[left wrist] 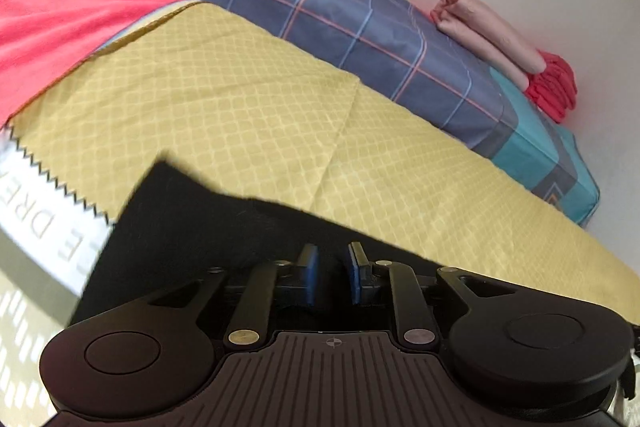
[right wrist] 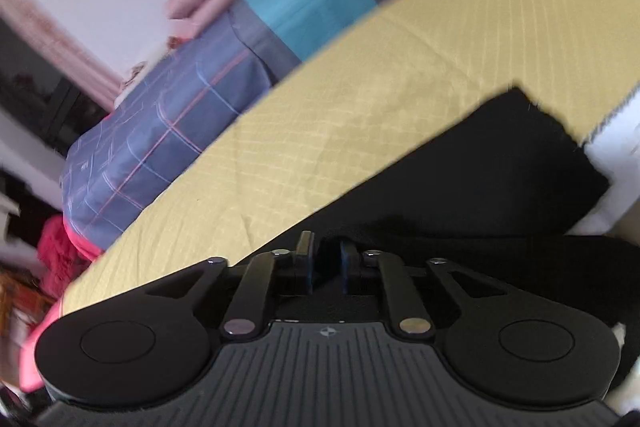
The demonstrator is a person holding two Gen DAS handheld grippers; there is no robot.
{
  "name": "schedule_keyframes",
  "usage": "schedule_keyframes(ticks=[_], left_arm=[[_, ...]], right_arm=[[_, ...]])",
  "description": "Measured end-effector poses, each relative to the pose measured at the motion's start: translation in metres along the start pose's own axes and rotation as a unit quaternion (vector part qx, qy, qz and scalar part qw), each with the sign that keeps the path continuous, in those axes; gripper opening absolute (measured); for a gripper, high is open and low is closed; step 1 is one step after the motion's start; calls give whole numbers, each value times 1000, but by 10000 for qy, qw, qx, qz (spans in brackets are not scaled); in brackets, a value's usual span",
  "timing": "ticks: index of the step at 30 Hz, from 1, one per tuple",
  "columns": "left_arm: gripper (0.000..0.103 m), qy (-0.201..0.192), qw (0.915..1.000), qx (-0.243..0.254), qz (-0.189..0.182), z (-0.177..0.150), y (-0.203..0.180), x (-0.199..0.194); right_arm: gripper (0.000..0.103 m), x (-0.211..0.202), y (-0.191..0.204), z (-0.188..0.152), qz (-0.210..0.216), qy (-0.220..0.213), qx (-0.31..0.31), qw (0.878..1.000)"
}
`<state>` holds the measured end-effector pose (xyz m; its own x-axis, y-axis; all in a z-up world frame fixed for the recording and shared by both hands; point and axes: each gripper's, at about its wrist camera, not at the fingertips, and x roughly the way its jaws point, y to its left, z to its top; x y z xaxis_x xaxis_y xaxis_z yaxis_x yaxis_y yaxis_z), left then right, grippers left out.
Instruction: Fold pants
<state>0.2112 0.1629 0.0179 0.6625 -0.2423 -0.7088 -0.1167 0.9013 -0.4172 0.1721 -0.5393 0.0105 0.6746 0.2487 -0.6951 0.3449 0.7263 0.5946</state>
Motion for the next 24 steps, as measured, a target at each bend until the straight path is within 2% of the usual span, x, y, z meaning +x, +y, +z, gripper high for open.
schedule_keyframes(ticks=[1,2,3,4,5,7,8,10,11,13,16,18,19,20,21,22,23,24], left_arm=[[93,-12,10000,-40,-9,5,2,-1],[94,-82,9999,-74,-14,10,5,-5],[100,-207,9997,-91,16,13,9,-11],[103,-351,9993,-103,79,15,12,-16],[103,-452,9988,-122,166,16,13,-21],[103,-597,9976,-103,326,13,14,-29],[103,-663,9973,-61,320,8,13,-34],[103,-750,9968,45,272,-6,8,-42],[103,-811,9964,96,238,-14,5,-45],[103,-934,9954,148,181,-31,-3,-48],[103,-1050,9940,239,172,-52,-15,-46],[103,-1076,9933,372,207,-61,-18,-41],[103,-1084,9927,458,245,-64,-19,-38],[103,-1119,9916,553,335,-65,-19,-34],[103,-1178,9898,659,450,-67,-20,-31],[103,-1219,9883,742,537,-68,-18,-29],[103,-1235,9875,790,585,-68,-17,-27],[103,-1244,9874,792,579,-69,-16,-26]], right_arm=[[35,2,-7,4,273,42,204,9994],[41,-2,-13,7,612,-108,327,9975],[49,-12,-16,8,860,-392,376,9948],[58,-26,-20,8,921,-794,350,9920],[75,-43,-23,8,793,-1193,302,9892],[79,-75,-26,4,345,-1736,66,9842],[79,-89,-26,0,113,-1901,-165,9816],[85,-111,-26,-12,-431,-2162,-623,9734],[89,-116,-26,-19,-704,-2178,-836,9698],[89,-114,-24,-33,-1158,-1973,-1284,9650],[90,-96,-19,-61,-1295,-1293,-1933,9639],[90,-82,-16,-83,-1399,-983,-2463,9540],[88,-76,-13,-94,-1635,-950,-2787,9416],[65,-70,-10,-102,-1982,-1022,-3101,9242],[18,-66,-8,-104,-2344,-1097,-3317,9072],[8,-67,-9,-96,-2435,-1169,-3275,9054],[10,-73,-15,-79,-2259,-1319,-2966,9185],[18,-80,-22,-60,-2035,-1510,-2558,9329]])
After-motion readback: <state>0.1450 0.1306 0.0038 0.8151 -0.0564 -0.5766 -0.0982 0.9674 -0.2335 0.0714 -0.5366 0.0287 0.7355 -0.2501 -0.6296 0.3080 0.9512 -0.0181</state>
